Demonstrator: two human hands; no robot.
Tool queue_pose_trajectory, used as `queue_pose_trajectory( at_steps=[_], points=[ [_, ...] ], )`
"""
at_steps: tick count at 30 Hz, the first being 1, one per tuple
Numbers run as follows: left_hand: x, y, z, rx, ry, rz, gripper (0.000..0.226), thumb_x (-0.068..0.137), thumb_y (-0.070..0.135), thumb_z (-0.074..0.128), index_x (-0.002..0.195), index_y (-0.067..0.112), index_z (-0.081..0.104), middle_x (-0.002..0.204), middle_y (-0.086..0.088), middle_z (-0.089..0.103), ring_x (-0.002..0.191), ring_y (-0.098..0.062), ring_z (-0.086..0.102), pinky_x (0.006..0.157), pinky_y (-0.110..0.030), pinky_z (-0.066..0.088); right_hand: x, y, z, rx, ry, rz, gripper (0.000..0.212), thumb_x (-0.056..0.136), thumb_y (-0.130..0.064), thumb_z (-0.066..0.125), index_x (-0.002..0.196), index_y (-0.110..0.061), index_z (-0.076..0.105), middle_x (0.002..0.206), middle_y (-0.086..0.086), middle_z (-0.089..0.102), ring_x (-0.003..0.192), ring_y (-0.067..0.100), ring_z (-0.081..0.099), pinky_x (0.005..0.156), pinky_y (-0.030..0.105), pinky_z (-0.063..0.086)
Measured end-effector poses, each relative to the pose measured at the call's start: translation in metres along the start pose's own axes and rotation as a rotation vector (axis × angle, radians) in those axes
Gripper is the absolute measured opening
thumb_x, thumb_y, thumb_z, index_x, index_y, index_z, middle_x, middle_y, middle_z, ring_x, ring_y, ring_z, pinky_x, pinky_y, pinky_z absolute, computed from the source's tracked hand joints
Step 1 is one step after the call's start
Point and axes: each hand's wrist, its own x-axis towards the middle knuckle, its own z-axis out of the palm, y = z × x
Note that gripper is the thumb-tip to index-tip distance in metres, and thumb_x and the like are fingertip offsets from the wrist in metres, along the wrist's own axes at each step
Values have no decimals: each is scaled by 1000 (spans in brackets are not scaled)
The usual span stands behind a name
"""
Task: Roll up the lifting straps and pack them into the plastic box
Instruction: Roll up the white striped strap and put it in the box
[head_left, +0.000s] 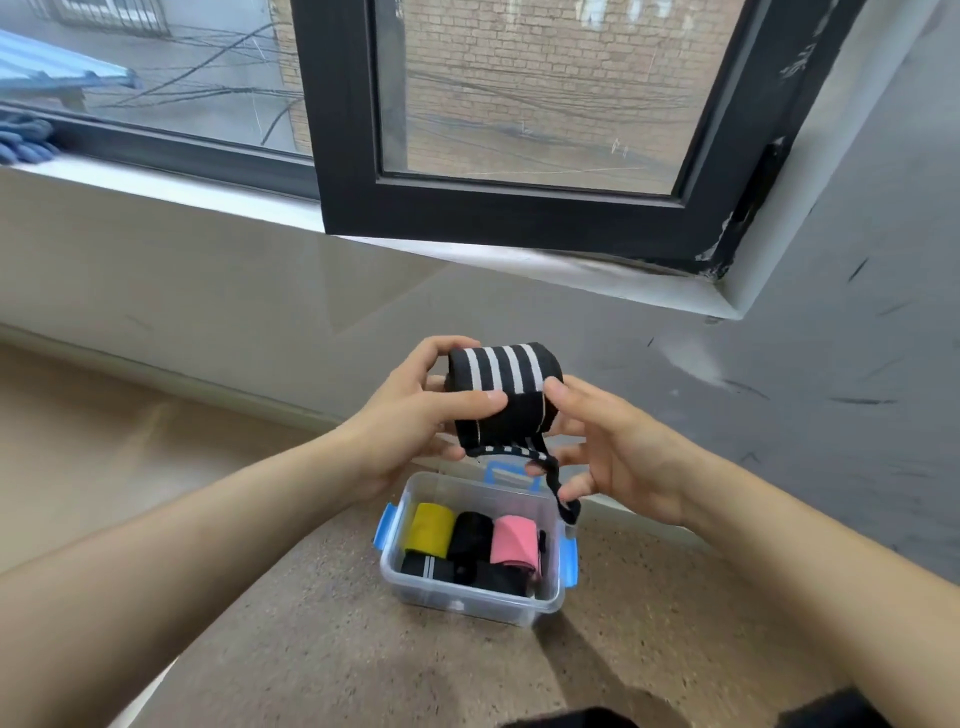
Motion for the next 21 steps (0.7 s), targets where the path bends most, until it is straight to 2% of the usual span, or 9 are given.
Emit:
queue_pose_trajectory(
  at_steps=[2,6,8,10,12,14,16,18,21],
  points=[
    [-2,-3,2,73,22,58,60,73,27,86,124,37,57,118,-3,70,95,-24,75,67,-33,57,3,2,3,12,44,14,46,87,-59,64,124,-32,68,112,9,72,91,26,72,60,31,55],
    [-9,-11,10,184,15,116,60,81,8,85,125,29,50,125,-5,58,94,-25,76,71,-33,63,12,12,4,20,161,14,37,90,-46,70,121,-26,70,109,8,73,85,21,73,65,31,56],
    [-7,-15,9,204,0,79,55,83,13,83,124,27,50,123,-5,59,93,-22,76,76,-34,63,16,19,2,35,196,37,40,89,-43,73,122,-21,69,109,8,74,86,22,72,64,29,56],
    [-1,-18,4,148,-3,0,32,91,24,76,115,28,55,113,-2,66,92,-21,73,82,-34,59,21,25,0,56,213,66,46,86,-41,76,124,-16,68,110,9,74,88,23,72,64,30,58],
    [6,-25,-1,70,33,-67,14,96,27,69,103,26,57,97,1,68,87,-18,67,86,-37,53,28,31,-3,63,229,82,50,84,-41,78,124,-14,67,113,8,73,91,22,71,67,31,59],
    [10,-39,-3,46,63,-102,17,95,21,70,102,21,55,86,3,67,83,-15,67,89,-41,53,38,39,-6,60,243,100,51,84,-40,79,124,-13,66,115,6,73,94,20,72,68,31,59],
    [13,-57,-2,45,65,-143,23,94,16,72,107,17,54,83,0,68,85,-18,69,94,-45,56,49,51,-10,50,242,141,50,85,-40,80,124,-13,66,118,7,73,99,19,72,69,32,60],
    [18,-75,-1,56,59,-191,27,94,13,72,112,13,52,91,-8,67,86,-20,71,86,-42,62,62,66,-14,45,226,200,48,85,-38,81,123,-12,65,119,9,71,105,24,71,72,36,61],
    [32,-107,-2,85,98,-236,32,92,9,74,114,9,51,91,-8,63,73,-11,70,61,-22,57,85,92,-13,49,231,262,44,87,-30,80,121,-8,62,111,10,73,92,23,75,71,38,62]
  ],
)
